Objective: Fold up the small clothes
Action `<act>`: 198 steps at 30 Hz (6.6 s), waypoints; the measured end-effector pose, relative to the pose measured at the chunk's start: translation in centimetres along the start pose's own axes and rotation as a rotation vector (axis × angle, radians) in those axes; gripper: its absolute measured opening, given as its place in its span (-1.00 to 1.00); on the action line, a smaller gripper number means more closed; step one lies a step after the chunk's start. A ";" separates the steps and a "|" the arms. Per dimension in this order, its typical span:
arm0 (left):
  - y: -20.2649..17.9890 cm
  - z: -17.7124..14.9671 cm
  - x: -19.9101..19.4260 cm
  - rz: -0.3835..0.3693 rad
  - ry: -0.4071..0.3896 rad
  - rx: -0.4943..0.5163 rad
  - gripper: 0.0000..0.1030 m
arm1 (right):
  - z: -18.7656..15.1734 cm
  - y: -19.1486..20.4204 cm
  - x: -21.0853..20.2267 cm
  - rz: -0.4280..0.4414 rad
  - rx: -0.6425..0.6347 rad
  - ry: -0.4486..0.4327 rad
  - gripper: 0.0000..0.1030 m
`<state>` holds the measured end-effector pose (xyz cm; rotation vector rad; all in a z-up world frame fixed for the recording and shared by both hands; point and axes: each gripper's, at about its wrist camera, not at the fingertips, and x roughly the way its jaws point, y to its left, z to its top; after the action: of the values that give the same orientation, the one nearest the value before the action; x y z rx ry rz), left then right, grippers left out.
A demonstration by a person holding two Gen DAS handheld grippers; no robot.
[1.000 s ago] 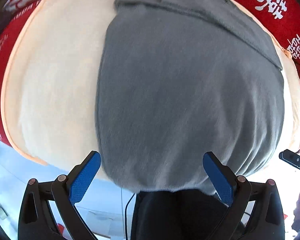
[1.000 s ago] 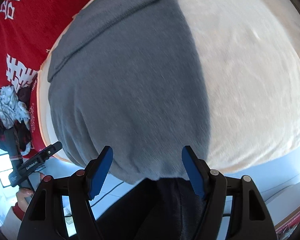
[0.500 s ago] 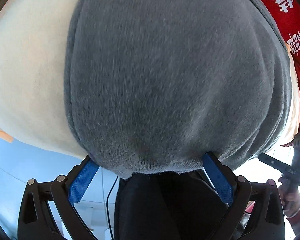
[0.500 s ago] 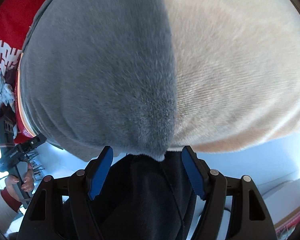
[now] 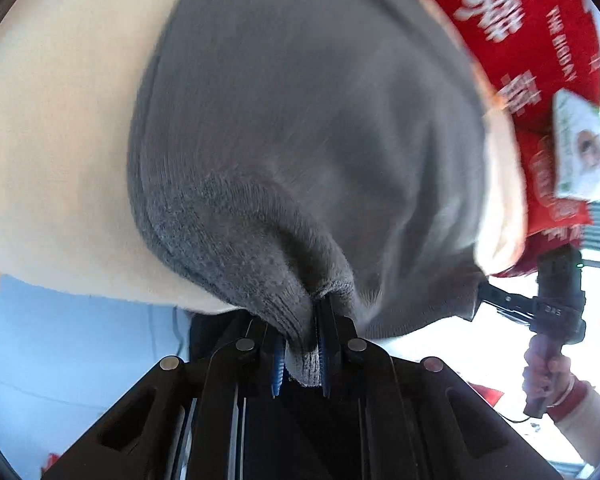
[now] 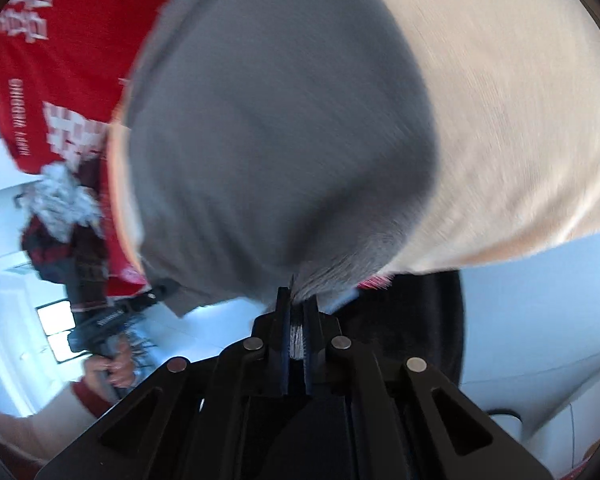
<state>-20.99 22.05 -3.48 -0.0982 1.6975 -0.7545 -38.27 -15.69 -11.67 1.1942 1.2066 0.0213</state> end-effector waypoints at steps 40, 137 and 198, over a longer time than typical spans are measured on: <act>-5.8 24.8 1.8 0.318 -0.085 0.303 -0.87 | 21.4 3.7 -2.6 0.034 0.059 -0.121 -0.91; -4.3 30.2 0.3 0.364 -0.117 0.192 -0.59 | 21.5 2.6 -2.0 -0.312 0.020 -0.142 -0.49; 1.5 21.9 -5.6 0.382 -0.130 0.024 -0.59 | 17.0 16.8 9.6 -0.456 -0.188 0.003 -0.50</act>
<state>0.86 16.41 -1.16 0.1865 1.5229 -0.4709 -12.74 -14.42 -8.58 0.7378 1.4228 -0.1997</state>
